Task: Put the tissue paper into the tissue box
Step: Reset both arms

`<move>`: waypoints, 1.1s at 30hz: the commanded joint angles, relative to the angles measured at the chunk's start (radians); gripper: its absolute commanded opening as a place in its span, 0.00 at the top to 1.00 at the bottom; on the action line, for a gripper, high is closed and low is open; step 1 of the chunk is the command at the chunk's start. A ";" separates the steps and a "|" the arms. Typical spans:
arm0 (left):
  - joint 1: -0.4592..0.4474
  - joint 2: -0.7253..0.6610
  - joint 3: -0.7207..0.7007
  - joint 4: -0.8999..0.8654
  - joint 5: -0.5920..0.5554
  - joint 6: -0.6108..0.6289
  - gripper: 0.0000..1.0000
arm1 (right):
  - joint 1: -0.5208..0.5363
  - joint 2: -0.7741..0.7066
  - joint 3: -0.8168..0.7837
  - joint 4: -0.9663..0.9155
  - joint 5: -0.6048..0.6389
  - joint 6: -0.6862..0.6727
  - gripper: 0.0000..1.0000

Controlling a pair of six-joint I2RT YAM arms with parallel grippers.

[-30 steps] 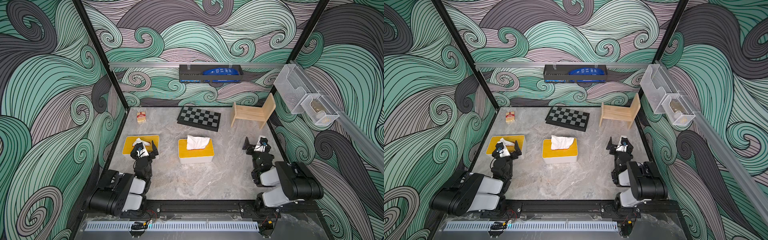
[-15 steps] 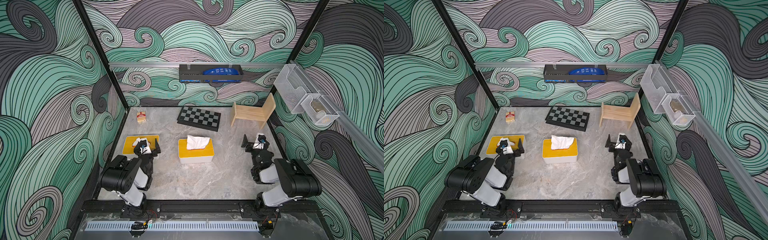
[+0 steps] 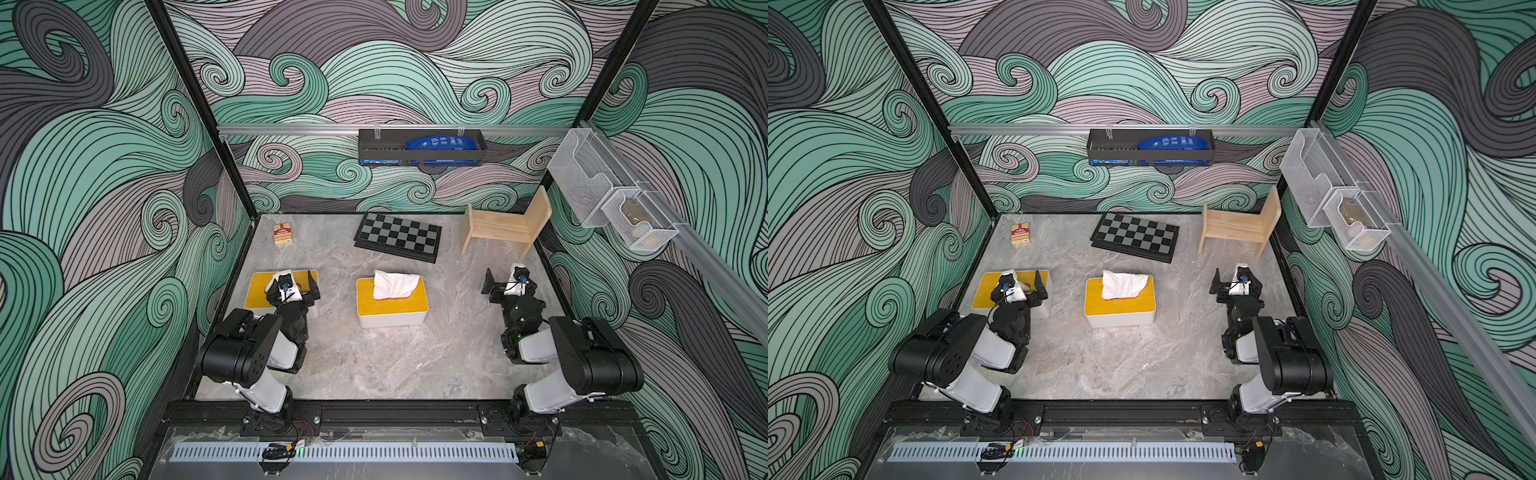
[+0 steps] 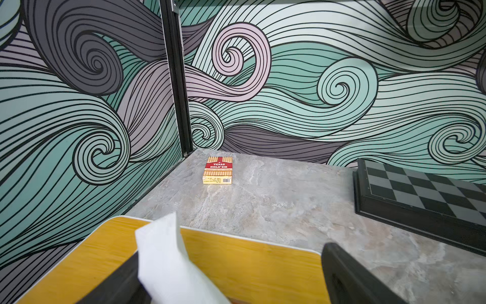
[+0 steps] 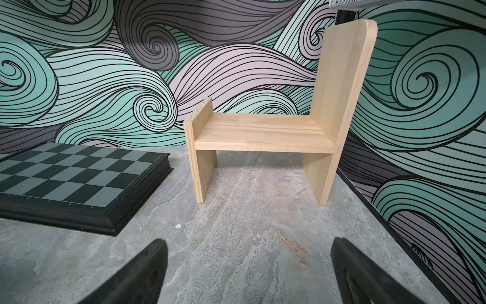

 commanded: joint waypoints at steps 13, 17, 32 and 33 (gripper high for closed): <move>0.006 -0.005 0.014 -0.008 -0.013 -0.009 0.01 | -0.001 -0.001 0.012 0.005 -0.003 -0.006 0.00; 0.006 -0.005 0.015 -0.008 -0.014 -0.010 0.01 | -0.001 -0.001 0.012 0.005 -0.003 -0.006 0.00; 0.006 -0.005 0.014 -0.008 -0.014 -0.010 0.01 | -0.003 0.000 0.021 -0.006 -0.036 -0.015 0.00; 0.006 -0.005 0.014 -0.008 -0.014 -0.010 0.01 | -0.003 0.001 0.020 -0.007 -0.034 -0.015 0.00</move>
